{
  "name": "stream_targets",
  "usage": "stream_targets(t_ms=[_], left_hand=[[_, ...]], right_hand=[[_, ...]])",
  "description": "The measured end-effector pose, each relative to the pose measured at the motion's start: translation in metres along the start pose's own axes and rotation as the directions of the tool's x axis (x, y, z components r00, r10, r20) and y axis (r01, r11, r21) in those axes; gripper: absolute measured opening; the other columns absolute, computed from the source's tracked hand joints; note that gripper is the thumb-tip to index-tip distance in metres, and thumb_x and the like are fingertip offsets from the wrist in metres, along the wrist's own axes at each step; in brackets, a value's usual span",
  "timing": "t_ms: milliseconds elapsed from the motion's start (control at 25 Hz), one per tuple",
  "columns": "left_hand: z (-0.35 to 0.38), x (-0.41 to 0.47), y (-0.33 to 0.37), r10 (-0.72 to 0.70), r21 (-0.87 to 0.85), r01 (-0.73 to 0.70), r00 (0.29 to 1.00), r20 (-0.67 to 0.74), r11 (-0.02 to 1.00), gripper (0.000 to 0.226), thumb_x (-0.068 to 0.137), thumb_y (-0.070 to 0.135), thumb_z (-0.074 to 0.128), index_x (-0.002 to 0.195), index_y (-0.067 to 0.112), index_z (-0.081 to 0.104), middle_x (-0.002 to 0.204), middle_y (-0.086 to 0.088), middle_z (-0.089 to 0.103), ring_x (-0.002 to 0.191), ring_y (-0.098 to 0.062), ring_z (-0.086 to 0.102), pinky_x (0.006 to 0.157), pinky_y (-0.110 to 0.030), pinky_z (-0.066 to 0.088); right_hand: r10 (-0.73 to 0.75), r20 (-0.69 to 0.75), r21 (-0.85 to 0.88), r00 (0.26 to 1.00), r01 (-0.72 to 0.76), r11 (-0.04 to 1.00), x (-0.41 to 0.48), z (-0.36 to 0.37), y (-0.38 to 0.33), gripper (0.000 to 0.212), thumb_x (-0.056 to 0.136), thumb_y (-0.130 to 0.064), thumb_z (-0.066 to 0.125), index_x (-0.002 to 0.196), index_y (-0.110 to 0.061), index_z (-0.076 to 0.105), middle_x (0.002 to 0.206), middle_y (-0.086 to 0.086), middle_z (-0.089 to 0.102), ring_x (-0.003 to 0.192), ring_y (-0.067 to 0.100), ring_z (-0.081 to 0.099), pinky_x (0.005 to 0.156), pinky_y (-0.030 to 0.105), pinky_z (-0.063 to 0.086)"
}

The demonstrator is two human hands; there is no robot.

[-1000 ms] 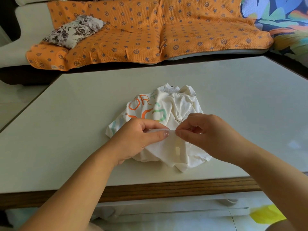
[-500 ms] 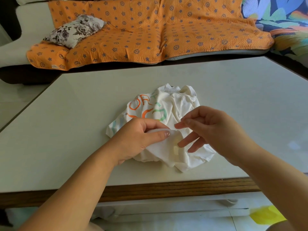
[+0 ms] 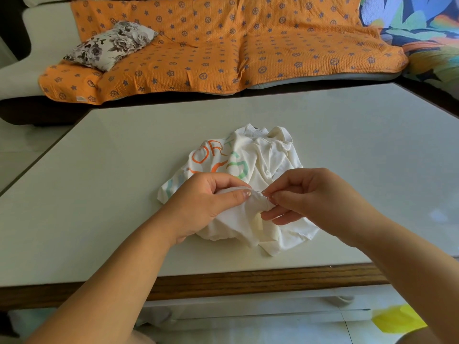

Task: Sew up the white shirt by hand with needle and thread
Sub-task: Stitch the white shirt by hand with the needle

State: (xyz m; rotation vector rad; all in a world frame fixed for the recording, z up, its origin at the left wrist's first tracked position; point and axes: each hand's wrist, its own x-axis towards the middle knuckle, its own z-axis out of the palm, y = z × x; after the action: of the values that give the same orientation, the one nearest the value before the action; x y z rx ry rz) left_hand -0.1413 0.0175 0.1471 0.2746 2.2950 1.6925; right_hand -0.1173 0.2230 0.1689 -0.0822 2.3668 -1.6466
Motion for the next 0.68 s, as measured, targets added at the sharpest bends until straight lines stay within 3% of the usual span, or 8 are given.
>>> stream_targets(t_ms=[680], left_hand=[[-0.0001,0.0012,-0.0010,0.005,-0.003,-0.005,1.000,0.010,1.000,0.009,0.086,0.024,0.069,0.088,0.027,0.078,0.091,0.006,0.075,0.089,-0.005,0.066,0.083,-0.023,0.046]], right_hand=[[0.003,0.038,-0.024,0.999,-0.002,1.000,-0.0009,-0.0013,-0.0006,0.014,0.092,-0.004,0.059,0.091,-0.010,0.072,0.078,0.007,0.077,0.077,0.020,0.075,0.082,0.032,0.060]])
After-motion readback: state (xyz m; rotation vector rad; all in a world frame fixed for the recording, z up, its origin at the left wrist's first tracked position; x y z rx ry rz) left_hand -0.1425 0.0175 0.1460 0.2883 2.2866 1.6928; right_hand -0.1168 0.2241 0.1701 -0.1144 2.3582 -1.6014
